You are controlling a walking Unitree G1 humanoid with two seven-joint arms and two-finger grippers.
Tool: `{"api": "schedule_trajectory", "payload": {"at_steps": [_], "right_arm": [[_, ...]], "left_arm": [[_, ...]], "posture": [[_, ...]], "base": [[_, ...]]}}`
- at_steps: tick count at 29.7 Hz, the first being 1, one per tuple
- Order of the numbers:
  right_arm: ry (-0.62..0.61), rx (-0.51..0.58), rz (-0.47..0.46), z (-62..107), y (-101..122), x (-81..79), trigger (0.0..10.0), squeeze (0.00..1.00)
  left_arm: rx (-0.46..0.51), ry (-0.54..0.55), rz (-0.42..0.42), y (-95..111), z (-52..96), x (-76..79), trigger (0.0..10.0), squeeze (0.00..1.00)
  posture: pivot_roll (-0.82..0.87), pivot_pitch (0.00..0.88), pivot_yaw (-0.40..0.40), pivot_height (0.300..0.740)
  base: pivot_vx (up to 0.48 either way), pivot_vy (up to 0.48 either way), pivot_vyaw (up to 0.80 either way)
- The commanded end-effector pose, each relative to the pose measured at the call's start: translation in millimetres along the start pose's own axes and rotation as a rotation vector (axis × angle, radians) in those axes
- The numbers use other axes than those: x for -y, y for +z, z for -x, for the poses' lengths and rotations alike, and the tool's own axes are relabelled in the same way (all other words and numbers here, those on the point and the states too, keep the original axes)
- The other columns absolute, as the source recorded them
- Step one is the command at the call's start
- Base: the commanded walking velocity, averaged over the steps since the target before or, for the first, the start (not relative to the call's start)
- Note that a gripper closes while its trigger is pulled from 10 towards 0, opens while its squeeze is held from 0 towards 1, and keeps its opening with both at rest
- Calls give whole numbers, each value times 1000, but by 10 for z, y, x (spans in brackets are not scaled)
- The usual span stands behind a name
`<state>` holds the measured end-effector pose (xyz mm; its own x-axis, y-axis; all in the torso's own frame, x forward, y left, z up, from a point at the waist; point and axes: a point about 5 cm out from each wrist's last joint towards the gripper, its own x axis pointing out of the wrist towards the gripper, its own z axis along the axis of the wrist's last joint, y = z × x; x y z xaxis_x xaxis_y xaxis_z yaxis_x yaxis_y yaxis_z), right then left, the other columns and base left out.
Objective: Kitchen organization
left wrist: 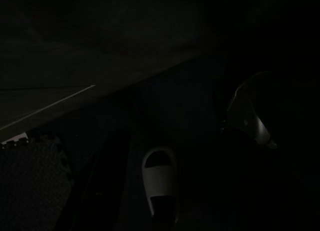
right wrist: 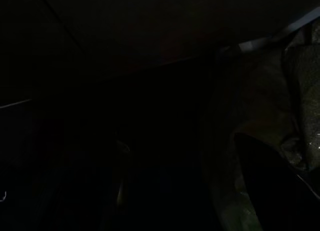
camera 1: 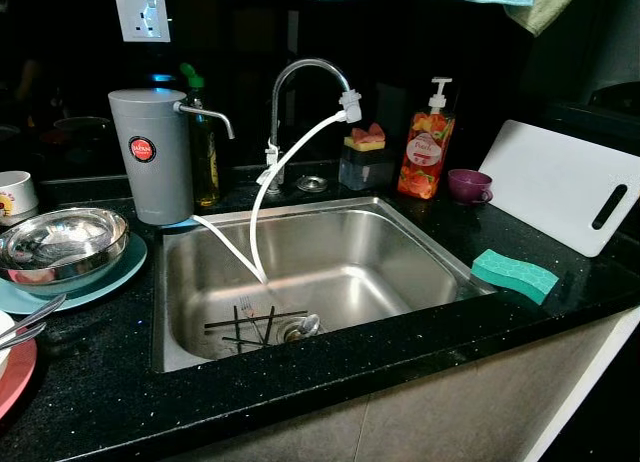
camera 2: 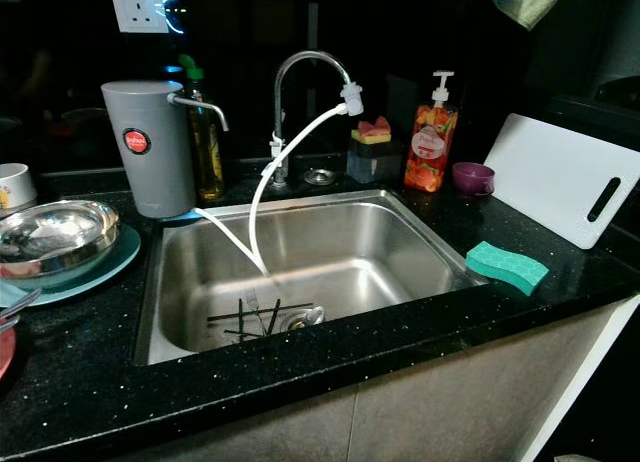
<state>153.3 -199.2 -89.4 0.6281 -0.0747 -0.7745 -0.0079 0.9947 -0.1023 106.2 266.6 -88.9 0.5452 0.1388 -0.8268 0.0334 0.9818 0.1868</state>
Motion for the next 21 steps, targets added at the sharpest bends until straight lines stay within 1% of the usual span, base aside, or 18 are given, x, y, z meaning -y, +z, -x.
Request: {"api": "schedule_trajectory", "payload": {"at_steps": [1,3,4,5,7,10,11,12,13,15,16,17,18,19,20,21], "right_arm": [[-1,14,3,-4,30,13,10000,0],[8,18,8,-10,47,-6,10000,0],[23,26,16,-17,72,-34,10000,0],[37,35,26,-25,101,-56,10000,0],[44,45,34,-34,135,-68,10000,0],[34,48,24,-35,143,-54,10000,0],[22,57,7,-40,167,-30,10000,0],[2,60,-5,-39,169,4,10000,0],[2,60,-5,-39,169,4,10000,0],[-28,65,-81,-40,177,30,10000,0],[-28,65,-81,-40,177,30,10000,0],[-20,68,-94,-42,185,15,10000,0],[-20,68,-94,-42,185,15,10000,0],[28,82,-33,-47,223,-40,10000,0],[45,90,2,-51,249,-47,10000,0],[45,90,2,-51,249,-47,10000,0]], "left_arm": [[-21,9,15,-43,16,-43,10000,0],[-15,16,28,-38,18,-55,10000,0],[-2,26,45,-25,19,-73,10000,0],[9,42,77,-19,21,-90,10000,0],[12,59,112,-22,25,-107,10000,0],[6,59,114,-31,25,-106,10000,0],[-4,44,86,-28,20,-94,10000,0],[-18,25,46,-37,17,-69,10000,0],[-18,25,46,-37,17,-69,10000,0],[-14,-8,-22,-25,11,-28,10000,0],[-14,-8,-22,-25,11,-28,10000,0],[-1,-9,-22,-14,10,-16,10000,0],[-1,-9,-22,-14,10,-16,10000,0],[25,8,30,1,11,-16,10000,0],[30,11,58,0,12,-17,10000,0],[30,11,58,0,12,-17,10000,0]], "posture": [[50,36,-85,740],[66,51,-99,740],[76,63,-106,740],[75,65,-101,740],[68,58,-93,740],[51,36,-72,740],[43,2,-47,740],[47,0,-38,740],[47,0,-38,740],[62,7,-86,740],[62,7,-86,740],[85,14,-112,740],[85,14,-112,740],[92,24,-121,740],[92,24,-121,740],[92,24,-121,740]], "base": [[0,0,0],[0,0,0],[0,0,0],[0,0,0],[0,0,0],[0,0,0],[0,0,0],[0,0,0],[0,0,0],[0,0,0],[0,0,0],[0,0,0],[0,0,0],[0,0,0],[0,0,0],[0,0,0]]}}
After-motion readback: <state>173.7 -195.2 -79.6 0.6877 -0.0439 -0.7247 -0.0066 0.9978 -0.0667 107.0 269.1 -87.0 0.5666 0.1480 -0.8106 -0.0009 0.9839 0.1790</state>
